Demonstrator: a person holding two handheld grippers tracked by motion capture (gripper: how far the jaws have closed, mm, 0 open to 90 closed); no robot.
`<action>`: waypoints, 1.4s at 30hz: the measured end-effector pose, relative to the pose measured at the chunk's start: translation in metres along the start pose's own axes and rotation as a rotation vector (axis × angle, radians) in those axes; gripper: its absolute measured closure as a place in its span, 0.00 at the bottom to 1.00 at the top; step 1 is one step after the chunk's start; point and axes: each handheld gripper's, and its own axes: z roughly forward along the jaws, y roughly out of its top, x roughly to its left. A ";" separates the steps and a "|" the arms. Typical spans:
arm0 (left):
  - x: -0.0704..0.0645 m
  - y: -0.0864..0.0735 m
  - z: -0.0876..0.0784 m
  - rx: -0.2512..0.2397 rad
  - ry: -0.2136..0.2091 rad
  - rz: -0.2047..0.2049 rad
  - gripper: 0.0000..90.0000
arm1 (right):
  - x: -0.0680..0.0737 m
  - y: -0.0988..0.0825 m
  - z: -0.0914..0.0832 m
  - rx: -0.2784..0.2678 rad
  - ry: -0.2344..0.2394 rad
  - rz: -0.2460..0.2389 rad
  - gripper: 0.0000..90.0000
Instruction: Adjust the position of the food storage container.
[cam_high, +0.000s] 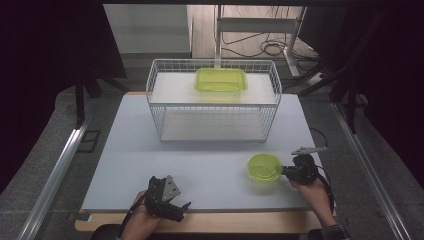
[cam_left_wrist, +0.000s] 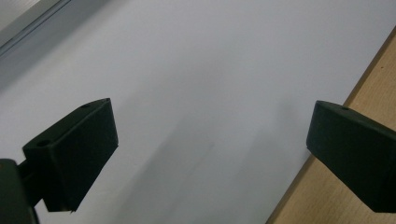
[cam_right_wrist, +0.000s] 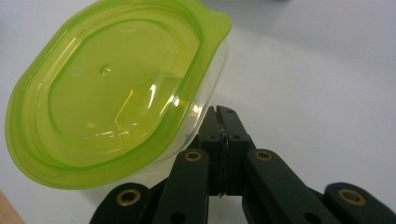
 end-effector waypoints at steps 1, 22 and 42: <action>0.000 0.000 0.000 0.001 0.000 0.000 0.02 | 0.002 0.001 0.002 0.000 0.006 0.000 0.99; 0.001 0.000 0.000 0.003 0.004 0.003 0.02 | 0.060 0.022 0.040 0.020 0.123 -0.111 0.99; 0.001 0.000 -0.002 -0.002 0.006 0.004 0.02 | 0.094 0.025 0.054 0.032 0.101 -0.215 0.92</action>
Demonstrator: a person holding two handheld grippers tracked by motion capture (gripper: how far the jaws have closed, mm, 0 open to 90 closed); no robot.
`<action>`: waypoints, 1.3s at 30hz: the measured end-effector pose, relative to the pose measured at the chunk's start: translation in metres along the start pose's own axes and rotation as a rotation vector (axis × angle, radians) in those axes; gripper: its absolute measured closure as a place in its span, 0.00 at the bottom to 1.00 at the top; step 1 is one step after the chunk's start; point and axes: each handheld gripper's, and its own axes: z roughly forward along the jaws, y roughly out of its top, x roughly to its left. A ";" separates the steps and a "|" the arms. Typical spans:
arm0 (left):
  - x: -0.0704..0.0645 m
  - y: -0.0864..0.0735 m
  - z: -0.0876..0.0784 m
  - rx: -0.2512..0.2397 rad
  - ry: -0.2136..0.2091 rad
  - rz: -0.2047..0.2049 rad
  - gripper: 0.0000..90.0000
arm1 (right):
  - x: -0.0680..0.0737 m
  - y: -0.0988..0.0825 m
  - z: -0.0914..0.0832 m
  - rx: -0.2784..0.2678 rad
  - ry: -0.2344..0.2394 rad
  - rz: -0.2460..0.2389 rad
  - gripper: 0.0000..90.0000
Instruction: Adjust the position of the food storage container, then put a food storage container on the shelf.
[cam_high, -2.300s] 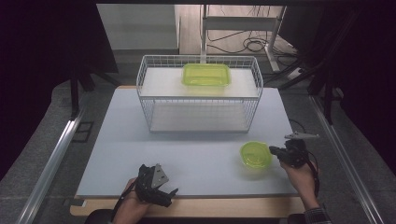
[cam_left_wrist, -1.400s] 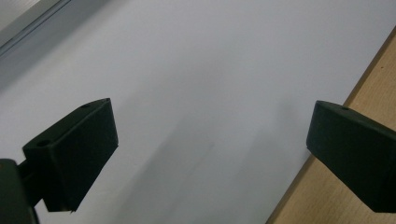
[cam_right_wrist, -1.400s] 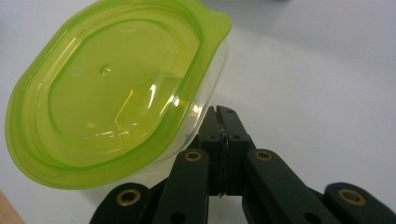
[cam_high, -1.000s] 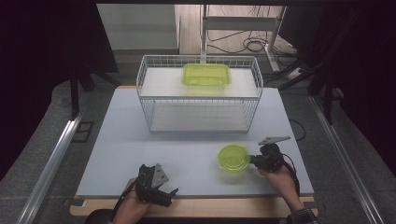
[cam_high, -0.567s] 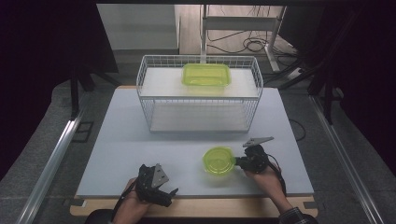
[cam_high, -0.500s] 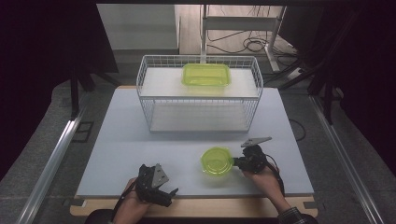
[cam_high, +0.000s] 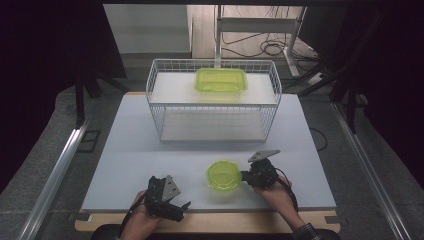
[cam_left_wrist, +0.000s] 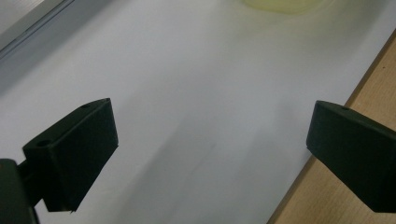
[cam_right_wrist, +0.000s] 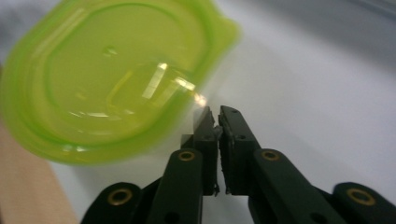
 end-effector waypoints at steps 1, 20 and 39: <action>0.000 0.000 0.000 -0.001 0.000 0.000 0.02 | -0.001 -0.001 -0.003 -0.002 -0.028 -0.007 0.90; -0.001 0.000 0.000 -0.002 -0.002 -0.004 0.02 | 0.003 -0.026 -0.043 -0.161 -0.022 -0.030 0.09; 0.000 0.000 -0.001 -0.005 0.003 -0.001 0.02 | 0.000 -0.027 -0.042 -0.165 -0.029 0.013 0.05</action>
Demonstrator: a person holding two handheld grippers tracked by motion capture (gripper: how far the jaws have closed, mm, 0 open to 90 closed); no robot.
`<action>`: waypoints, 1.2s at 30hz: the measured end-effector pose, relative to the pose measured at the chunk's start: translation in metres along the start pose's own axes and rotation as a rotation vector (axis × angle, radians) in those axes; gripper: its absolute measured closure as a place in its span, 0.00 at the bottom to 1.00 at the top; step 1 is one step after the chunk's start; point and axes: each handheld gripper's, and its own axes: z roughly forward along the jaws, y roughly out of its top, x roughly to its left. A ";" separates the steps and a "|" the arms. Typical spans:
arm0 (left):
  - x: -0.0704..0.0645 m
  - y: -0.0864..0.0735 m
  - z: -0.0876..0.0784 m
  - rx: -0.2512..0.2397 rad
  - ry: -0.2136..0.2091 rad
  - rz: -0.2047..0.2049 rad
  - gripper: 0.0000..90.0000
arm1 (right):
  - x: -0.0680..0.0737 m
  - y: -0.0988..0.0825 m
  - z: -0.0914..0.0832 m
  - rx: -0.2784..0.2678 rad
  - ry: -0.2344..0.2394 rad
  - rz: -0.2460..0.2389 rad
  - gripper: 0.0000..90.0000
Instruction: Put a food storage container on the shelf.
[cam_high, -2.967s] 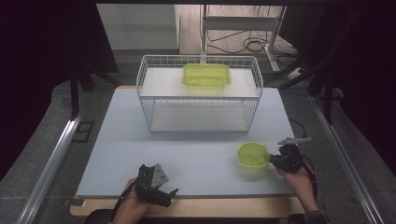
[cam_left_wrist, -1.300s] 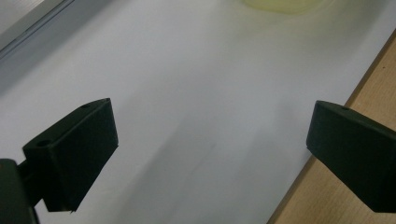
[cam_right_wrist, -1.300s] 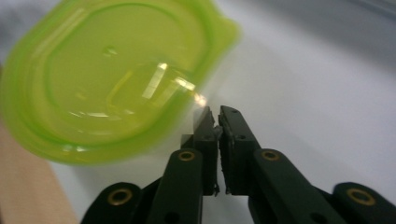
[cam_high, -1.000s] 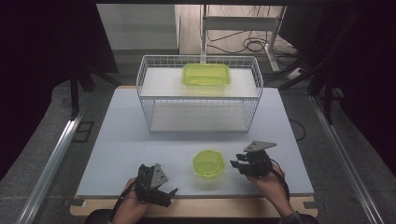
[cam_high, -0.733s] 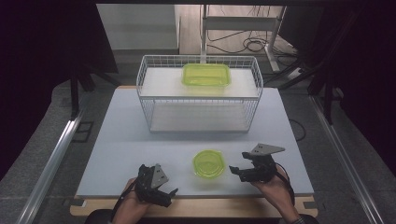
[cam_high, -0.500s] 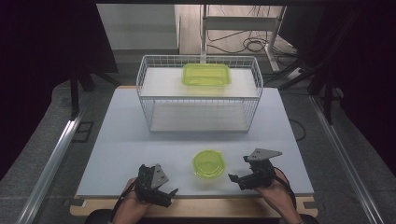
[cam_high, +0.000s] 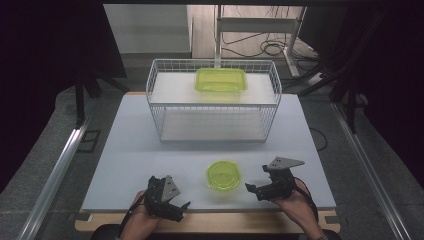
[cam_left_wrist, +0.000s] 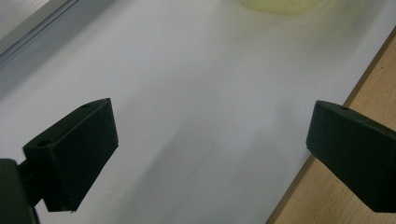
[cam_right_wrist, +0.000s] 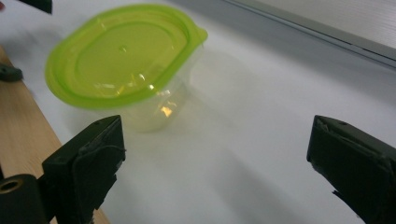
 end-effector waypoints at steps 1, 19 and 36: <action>0.000 0.000 0.000 0.000 0.001 0.002 0.02 | 0.000 0.001 0.001 0.004 0.002 0.014 0.04; 0.001 0.001 -0.001 -0.005 0.014 0.004 0.02 | -0.012 0.024 0.019 -0.016 0.150 0.234 0.40; 0.000 0.001 -0.001 0.000 0.008 0.021 0.03 | -0.017 0.033 0.040 0.088 0.232 0.344 0.75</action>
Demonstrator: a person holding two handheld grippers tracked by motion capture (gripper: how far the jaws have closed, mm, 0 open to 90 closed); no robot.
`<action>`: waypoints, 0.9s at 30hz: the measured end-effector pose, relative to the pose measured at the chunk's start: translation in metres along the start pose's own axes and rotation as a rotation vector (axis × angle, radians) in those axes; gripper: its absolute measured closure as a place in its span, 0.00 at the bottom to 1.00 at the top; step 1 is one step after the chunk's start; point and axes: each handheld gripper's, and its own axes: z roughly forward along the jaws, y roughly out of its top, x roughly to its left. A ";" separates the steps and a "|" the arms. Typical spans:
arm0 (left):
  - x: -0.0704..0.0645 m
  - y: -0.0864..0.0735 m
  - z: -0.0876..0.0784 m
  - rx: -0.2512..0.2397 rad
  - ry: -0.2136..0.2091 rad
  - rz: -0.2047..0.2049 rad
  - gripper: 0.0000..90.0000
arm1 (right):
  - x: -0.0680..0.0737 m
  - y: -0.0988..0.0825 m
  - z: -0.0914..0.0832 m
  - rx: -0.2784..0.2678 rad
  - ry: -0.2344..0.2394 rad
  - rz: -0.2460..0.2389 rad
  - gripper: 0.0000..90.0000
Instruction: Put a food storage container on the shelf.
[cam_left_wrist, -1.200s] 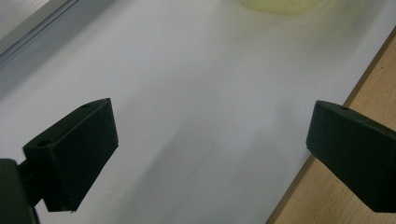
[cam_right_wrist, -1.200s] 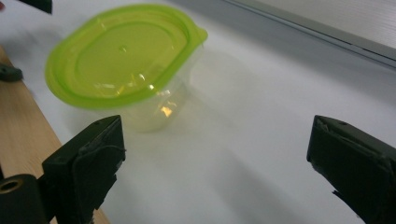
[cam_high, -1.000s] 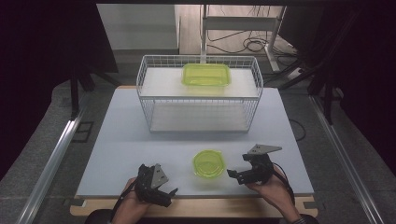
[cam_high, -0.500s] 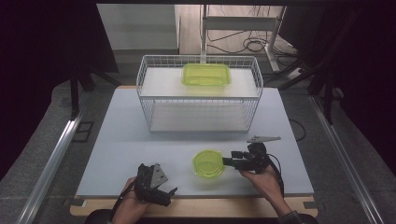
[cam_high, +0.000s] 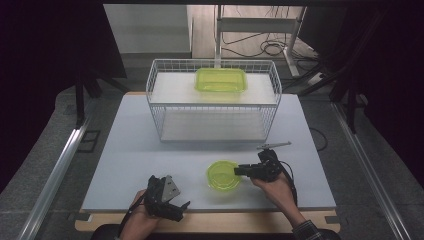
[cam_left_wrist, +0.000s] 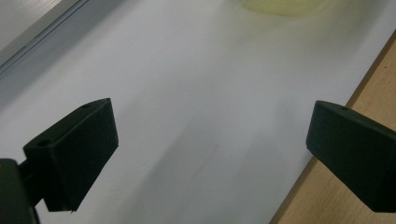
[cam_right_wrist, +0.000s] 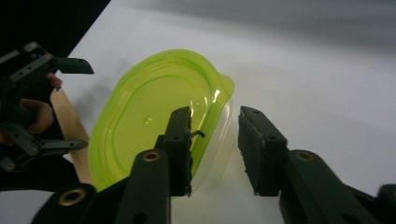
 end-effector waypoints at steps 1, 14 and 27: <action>0.000 0.000 0.000 0.000 0.000 0.001 0.03 | 0.000 0.000 0.000 0.001 0.010 0.014 0.77; -0.001 0.001 0.001 -0.001 -0.002 0.011 0.03 | -0.004 -0.002 -0.003 0.004 0.148 0.140 0.90; -0.001 0.001 0.001 -0.003 -0.003 0.013 0.03 | -0.005 0.000 -0.014 -0.042 0.172 0.156 0.91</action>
